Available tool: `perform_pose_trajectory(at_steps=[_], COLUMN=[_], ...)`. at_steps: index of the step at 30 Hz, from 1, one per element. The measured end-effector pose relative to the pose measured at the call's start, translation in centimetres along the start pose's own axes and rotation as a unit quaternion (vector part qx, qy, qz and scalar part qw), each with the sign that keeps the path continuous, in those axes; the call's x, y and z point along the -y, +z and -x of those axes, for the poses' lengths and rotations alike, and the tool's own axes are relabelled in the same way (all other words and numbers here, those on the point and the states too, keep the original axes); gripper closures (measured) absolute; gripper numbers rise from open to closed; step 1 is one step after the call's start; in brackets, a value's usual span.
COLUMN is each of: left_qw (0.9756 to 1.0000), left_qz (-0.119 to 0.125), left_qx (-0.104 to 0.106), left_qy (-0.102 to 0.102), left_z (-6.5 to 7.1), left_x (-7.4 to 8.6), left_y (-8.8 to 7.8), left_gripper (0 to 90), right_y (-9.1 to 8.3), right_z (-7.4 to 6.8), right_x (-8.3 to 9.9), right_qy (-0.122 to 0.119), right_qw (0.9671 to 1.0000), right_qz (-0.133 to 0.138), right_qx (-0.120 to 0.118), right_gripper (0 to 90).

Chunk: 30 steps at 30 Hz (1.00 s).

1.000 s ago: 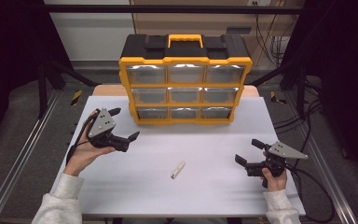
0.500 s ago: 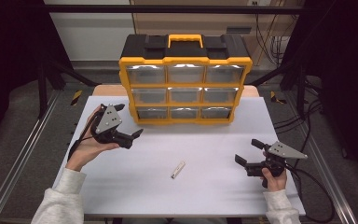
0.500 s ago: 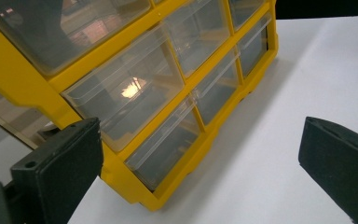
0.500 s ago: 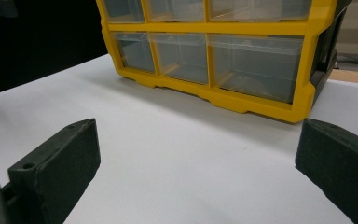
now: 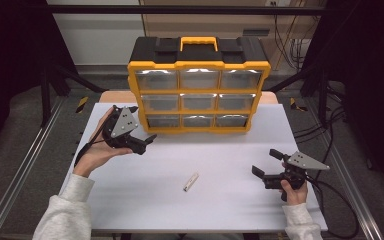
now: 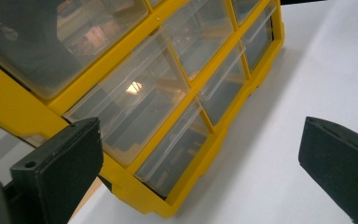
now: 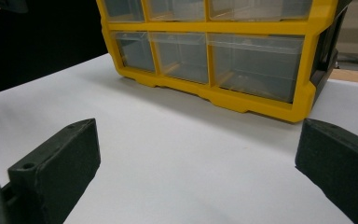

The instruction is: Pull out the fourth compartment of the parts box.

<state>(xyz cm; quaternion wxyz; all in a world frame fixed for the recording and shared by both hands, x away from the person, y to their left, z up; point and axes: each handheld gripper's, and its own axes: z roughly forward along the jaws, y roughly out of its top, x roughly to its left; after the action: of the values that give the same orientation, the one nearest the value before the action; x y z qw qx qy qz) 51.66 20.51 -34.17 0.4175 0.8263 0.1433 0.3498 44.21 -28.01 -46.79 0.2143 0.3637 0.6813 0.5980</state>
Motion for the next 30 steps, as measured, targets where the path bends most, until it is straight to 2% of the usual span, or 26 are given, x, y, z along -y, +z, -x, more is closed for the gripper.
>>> perform_pose_trajectory(at_steps=[3, 13, 17, 22, 30], left_qw=[1.0000, 0.9989, 0.9986, 0.9977, 0.9947], left_qz=[-0.003, -0.019, -0.020, -0.027, -0.041], left_qx=[0.000, -0.003, -0.004, -0.006, -0.011], left_qy=[0.004, 0.044, 0.048, 0.062, 0.094], left_z=[0.0, -0.3, -0.4, -0.4, -0.5], left_x=[-0.1, -0.8, -1.0, -1.2, -1.4], left_y=[0.1, 1.2, 1.5, 2.0, 3.1], left_gripper=[0.0, 0.0, 0.0, 0.0, 0.0], right_y=[0.0, 0.0, 0.0, 0.0, 0.0], right_z=[0.0, 0.0, 0.0, 0.0, 0.0], right_x=[0.0, 0.0, 0.0, 0.0, 0.0], right_qy=[0.000, 0.002, 0.000, 0.000, 0.000], right_qw=[1.0000, 1.0000, 1.0000, 1.0000, 1.0000], right_qz=[0.000, 0.000, 0.000, 0.000, 0.000], right_qx=[0.000, -0.001, -0.001, -0.001, -0.001], right_gripper=[0.3, 0.3, 0.2, 0.3, 0.3])
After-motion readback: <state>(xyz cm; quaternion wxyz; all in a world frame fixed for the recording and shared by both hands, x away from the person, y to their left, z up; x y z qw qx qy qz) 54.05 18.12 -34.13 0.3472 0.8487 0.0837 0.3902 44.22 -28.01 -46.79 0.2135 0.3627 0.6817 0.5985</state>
